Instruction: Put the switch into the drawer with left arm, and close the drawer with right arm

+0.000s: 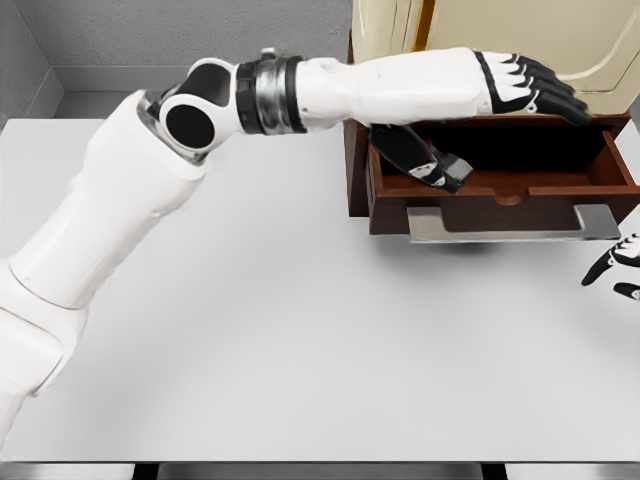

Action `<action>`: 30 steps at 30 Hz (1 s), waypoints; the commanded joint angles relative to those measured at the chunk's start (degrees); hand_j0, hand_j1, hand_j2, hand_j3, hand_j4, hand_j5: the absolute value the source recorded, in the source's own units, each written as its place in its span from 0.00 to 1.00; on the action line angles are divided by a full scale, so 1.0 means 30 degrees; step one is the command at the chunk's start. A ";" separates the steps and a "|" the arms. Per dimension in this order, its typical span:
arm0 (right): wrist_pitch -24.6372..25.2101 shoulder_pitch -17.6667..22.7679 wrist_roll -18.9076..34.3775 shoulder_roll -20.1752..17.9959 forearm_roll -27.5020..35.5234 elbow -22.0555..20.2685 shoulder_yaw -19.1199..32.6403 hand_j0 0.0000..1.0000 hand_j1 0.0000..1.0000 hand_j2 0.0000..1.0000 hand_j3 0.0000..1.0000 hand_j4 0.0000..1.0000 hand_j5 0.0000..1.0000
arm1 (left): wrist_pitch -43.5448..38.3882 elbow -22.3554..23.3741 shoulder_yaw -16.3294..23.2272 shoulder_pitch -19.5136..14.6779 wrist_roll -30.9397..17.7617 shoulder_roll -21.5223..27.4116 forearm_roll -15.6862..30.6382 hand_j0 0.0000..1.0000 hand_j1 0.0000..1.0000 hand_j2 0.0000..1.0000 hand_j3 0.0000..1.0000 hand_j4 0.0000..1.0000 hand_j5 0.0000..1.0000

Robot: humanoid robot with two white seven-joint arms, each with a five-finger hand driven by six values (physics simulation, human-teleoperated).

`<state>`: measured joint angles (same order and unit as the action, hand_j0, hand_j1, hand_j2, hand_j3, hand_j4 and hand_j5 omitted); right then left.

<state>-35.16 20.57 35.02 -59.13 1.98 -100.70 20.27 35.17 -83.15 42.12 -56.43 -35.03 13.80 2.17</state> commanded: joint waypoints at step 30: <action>0.0055 -0.3985 -0.0006 -0.0095 0.0073 0.0783 -0.3622 0.56 0.56 0.56 0.56 0.56 0.56 | -0.0057 0.0441 -0.0856 0.3459 0.0009 0.9608 0.1064 1.00 1.00 1.00 1.00 1.00 1.00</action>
<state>-33.35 8.52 35.06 -59.51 3.46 -98.66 11.49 35.15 -81.86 39.57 -46.05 -35.03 42.54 5.00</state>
